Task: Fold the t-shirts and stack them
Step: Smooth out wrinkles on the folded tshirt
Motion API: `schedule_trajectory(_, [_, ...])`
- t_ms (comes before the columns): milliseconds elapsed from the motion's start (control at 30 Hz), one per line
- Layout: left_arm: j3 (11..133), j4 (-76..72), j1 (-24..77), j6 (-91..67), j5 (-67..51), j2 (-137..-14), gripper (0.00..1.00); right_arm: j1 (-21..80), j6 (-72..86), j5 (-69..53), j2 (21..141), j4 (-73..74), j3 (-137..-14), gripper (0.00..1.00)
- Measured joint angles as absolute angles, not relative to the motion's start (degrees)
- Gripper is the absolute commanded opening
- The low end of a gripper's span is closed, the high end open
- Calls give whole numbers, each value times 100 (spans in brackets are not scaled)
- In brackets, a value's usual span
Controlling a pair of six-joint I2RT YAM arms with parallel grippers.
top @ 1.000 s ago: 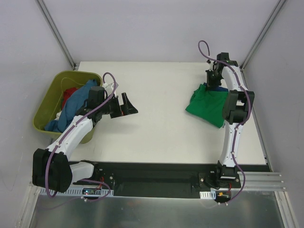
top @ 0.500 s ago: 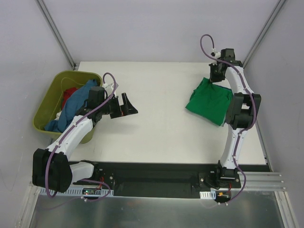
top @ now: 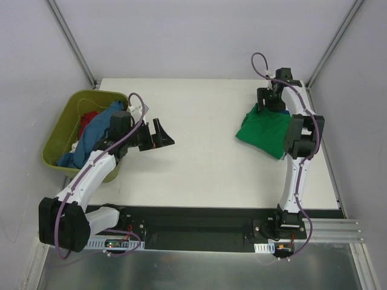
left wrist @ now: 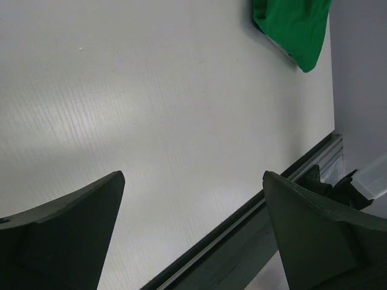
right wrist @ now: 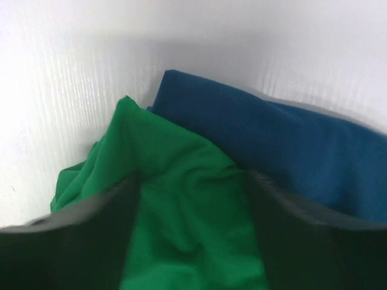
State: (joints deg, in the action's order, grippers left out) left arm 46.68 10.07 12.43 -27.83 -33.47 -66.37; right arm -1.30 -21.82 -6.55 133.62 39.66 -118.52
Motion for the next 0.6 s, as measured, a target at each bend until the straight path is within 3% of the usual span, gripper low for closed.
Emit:
schedule_trajectory(33, [4657,1015,1243,-2790,-3347,-6547,99,-130,-2182,-620,13375,4047,-11907,97])
schedule_trajectory(200, [4624,1144,1243,-2788,-3267,-6036,99,-130,-2023,-515,12999,4185,-11961,97])
schedule_trajectory(333, [4628,1317,1243,-2794,-3046,-5793,99,-130,-1728,-497,11817,4093,-11321,97])
schedule_trajectory(600, [4598,1680,1243,-3120,-2368,-5728,99,-235,-851,-384,7920,3057,-7970,97])
